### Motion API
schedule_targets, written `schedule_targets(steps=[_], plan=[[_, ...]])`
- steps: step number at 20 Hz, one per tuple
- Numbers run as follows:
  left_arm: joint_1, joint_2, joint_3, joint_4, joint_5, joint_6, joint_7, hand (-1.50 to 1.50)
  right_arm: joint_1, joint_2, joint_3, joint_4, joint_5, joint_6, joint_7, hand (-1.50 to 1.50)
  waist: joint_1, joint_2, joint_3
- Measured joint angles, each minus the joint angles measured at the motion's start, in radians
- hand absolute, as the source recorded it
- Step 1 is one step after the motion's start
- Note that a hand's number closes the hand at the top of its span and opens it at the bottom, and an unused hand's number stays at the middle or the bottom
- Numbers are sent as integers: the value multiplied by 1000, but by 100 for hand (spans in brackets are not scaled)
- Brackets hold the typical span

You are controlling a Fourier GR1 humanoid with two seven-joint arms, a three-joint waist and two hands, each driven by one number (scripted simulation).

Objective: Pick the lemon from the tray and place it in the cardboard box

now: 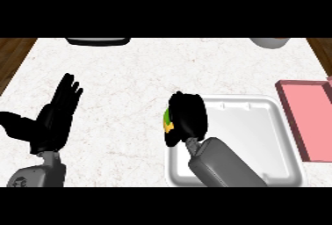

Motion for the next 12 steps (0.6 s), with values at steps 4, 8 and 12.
schedule_targets(steps=[4,8,12], plan=[[0,-5,-9,-41,-9,20,41,0,-57,4,41,-92,7,51,77,150,-8,-2,0],[-5,3,2,-32,-5,16,37,0,-104,4,31,-192,28,-2,192,150,-11,-3,0],[15,14,16,-42,10,3,36,0,-135,-10,-37,-275,96,-12,260,150,-18,-5,0]])
